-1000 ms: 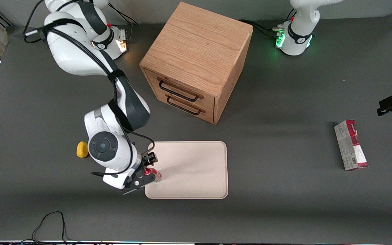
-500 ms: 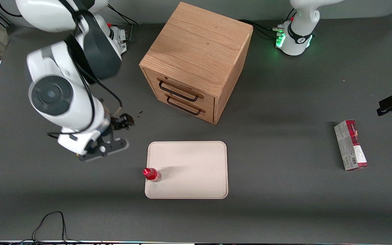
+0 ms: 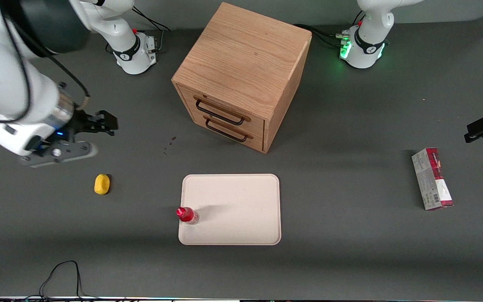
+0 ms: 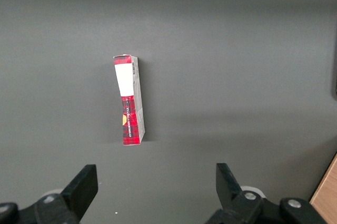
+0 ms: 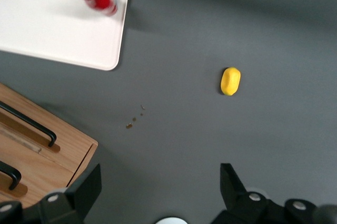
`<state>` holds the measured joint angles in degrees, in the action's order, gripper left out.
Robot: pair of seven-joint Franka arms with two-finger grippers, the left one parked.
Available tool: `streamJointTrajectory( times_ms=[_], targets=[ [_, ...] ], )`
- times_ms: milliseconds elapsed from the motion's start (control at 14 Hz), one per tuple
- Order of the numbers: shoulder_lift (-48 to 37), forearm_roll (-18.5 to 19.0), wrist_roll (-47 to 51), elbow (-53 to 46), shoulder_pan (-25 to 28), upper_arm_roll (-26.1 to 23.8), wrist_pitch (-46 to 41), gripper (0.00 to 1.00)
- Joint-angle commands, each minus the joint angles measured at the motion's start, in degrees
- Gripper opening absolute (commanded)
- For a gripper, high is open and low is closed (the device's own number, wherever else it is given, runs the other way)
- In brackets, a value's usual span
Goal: Place coke bottle on tray
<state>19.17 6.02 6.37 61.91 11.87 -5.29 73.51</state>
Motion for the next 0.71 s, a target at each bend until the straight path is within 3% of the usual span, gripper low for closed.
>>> streamJointTrajectory(
  times_ms=[0,357,643],
  targets=[
    [-13.43,-2.76,0.49,18.74,-5.08,0.1,8.73,1.0],
    [-20.66,-2.94,0.22,28.95,-7.74,5.37,14.29,1.0],
    [-20.4,-3.11,-5.12,28.44,-9.58,7.65,13.68,1.0]
  ],
)
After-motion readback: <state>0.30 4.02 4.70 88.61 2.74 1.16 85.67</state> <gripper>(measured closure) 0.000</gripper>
